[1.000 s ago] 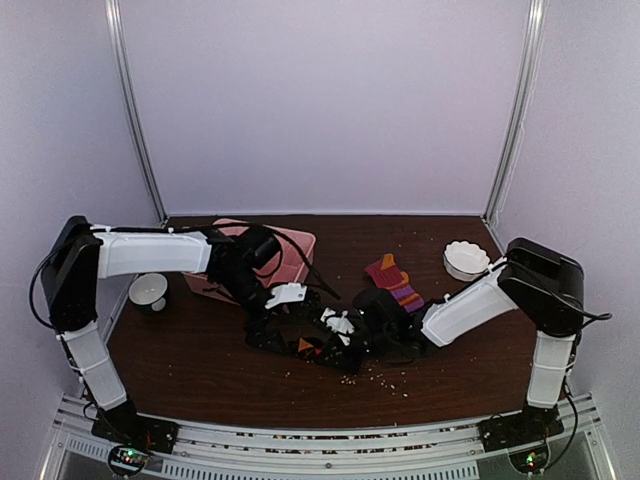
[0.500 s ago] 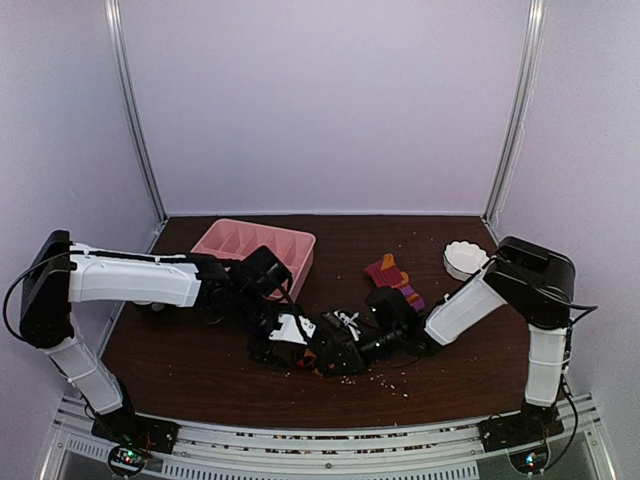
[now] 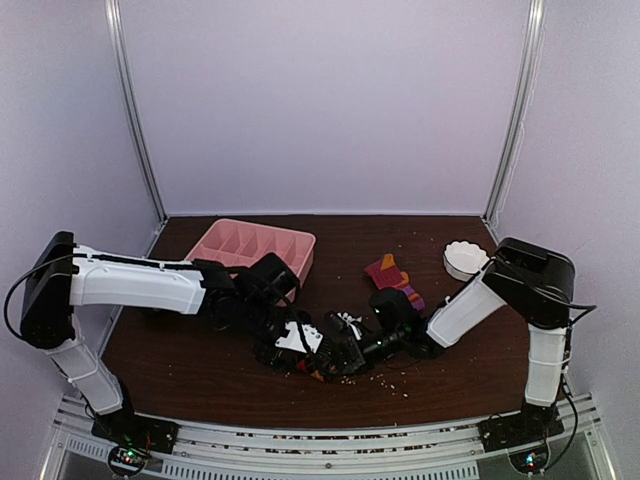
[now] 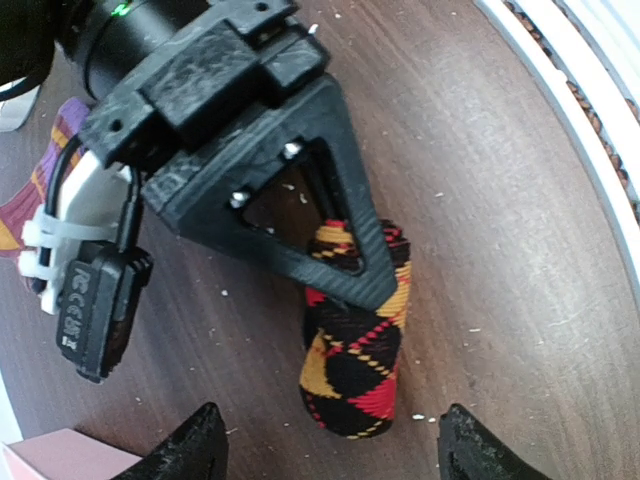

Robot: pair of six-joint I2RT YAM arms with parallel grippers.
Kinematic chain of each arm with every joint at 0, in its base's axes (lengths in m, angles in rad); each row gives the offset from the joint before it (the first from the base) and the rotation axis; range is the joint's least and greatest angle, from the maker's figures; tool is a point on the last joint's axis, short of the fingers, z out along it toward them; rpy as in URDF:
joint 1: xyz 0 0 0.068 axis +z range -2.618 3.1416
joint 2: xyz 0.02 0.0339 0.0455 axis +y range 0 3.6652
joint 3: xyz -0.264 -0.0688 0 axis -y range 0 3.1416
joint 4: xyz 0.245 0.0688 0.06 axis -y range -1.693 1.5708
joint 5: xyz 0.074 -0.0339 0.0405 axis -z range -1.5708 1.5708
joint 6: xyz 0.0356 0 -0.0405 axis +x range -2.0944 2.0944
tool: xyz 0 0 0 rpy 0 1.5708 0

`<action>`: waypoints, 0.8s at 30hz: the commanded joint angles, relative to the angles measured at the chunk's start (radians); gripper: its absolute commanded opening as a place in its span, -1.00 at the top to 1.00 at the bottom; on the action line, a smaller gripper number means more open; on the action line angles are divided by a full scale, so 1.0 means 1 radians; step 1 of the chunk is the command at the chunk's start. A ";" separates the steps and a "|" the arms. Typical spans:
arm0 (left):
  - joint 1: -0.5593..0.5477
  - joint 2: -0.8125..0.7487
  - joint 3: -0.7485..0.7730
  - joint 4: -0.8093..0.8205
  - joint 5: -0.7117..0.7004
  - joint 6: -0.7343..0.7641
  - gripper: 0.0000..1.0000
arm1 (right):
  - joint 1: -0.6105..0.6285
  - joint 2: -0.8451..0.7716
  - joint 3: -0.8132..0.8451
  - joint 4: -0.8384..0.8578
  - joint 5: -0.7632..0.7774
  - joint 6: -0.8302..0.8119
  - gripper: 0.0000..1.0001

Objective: Roll the socks
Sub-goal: Roll the sock.

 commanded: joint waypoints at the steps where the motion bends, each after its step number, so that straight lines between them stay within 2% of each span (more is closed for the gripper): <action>1: 0.000 0.018 0.017 -0.021 0.044 -0.050 -0.48 | 0.000 -0.014 0.003 0.033 -0.001 0.056 0.94; 6: -0.002 0.023 0.005 0.037 0.010 -0.071 -0.37 | 0.000 -0.005 -0.005 0.213 -0.007 0.186 0.94; 10: -0.003 0.049 0.035 0.015 0.010 -0.070 -0.25 | 0.002 -0.007 -0.003 0.324 0.000 0.258 0.94; 17: 0.012 0.019 0.037 0.007 -0.084 -0.029 -0.22 | 0.000 -0.043 -0.023 0.309 -0.013 0.253 0.94; 21: 0.024 -0.017 0.027 0.025 -0.131 -0.020 -0.04 | 0.001 -0.059 -0.032 0.336 -0.008 0.277 0.94; 24: 0.023 -0.046 0.038 0.028 -0.135 -0.010 0.26 | 0.003 -0.058 -0.029 0.379 0.000 0.327 0.95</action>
